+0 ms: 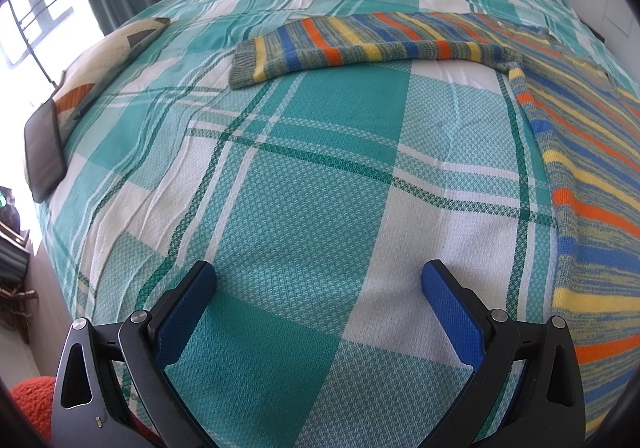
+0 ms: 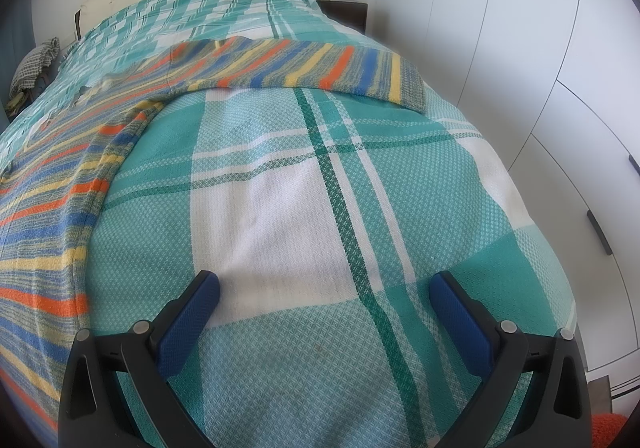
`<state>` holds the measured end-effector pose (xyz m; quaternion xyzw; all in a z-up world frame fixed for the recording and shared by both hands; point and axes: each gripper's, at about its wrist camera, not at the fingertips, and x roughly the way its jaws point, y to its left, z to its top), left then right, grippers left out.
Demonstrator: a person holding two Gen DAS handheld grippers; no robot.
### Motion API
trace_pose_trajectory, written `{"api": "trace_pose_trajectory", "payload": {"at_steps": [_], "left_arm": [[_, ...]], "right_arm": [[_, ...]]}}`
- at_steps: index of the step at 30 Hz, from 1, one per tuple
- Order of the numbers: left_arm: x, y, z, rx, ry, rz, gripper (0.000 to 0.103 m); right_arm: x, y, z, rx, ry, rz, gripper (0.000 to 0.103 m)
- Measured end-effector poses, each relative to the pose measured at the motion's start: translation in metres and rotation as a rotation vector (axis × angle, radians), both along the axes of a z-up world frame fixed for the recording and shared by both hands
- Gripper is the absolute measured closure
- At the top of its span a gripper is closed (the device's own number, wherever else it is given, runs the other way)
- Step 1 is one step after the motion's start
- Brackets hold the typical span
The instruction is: Fold small clothes
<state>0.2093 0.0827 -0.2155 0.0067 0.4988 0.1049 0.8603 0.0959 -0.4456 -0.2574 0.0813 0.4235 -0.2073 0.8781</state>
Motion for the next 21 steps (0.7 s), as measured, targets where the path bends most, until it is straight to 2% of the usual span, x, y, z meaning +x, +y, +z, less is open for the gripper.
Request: {"api": "trace_pose_trajectory", "payload": {"at_steps": [14, 17, 21], "left_arm": [[-0.0041, 0.0007, -0.0002, 0.006, -0.044, 0.024, 0.000], [-0.0038, 0.0003, 0.0012, 0.004, -0.030, 0.027, 0.000], [-0.0017, 0.0049, 0.0057, -0.043, 0.017, 0.012, 0.001]], "right_arm": [[-0.0004, 0.0014, -0.0003, 0.001, -0.001, 0.001, 0.000], [-0.0002, 0.0015, 0.0000, 0.001, 0.000, 0.000, 0.000], [0.0009, 0.0000, 0.0034, 0.015, 0.018, 0.008, 0.000]]}}
